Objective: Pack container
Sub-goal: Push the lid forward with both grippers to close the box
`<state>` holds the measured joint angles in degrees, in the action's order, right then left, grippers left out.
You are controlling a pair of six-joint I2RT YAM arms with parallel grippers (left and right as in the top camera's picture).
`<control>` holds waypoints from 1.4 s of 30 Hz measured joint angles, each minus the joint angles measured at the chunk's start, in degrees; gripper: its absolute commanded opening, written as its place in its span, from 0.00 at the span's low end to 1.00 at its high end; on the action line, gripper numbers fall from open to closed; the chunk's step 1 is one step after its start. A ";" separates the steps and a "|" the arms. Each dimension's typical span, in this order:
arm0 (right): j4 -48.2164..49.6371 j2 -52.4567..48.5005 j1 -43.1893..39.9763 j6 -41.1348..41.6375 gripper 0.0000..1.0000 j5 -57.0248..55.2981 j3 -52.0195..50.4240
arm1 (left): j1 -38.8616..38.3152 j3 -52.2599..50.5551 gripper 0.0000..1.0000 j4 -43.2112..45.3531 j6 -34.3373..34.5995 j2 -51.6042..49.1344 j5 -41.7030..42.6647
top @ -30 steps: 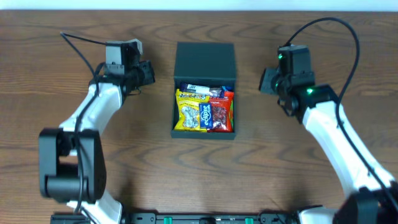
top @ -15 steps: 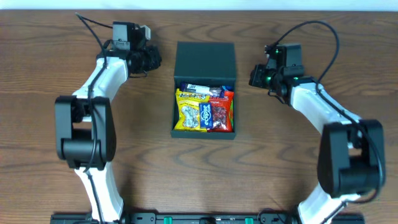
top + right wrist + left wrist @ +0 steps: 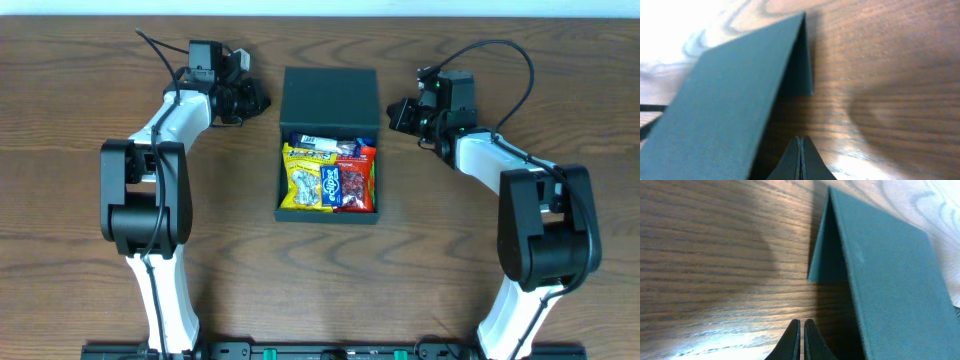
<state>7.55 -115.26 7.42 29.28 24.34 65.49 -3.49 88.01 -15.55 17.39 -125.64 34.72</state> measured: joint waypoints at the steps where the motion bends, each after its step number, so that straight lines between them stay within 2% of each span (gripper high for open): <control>1: 0.35 0.00 0.00 0.35 0.02 0.20 0.00 | 0.02 0.00 0.06 0.37 0.28 0.02 0.46; 18: 2.73 -2.14 0.85 4.85 0.02 1.25 0.00 | -1.22 0.02 0.06 1.09 1.49 0.02 2.51; 27: 8.63 -3.02 2.58 5.29 0.02 1.99 0.00 | -2.05 0.02 0.06 1.20 1.77 0.00 4.76; 42: 15.72 -3.26 1.44 3.08 0.01 9.20 -0.11 | -1.18 0.83 0.06 1.16 -4.50 0.02 9.64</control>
<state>23.27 -118.52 8.86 32.36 33.54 65.39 -4.67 88.84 -14.39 12.88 -125.62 44.36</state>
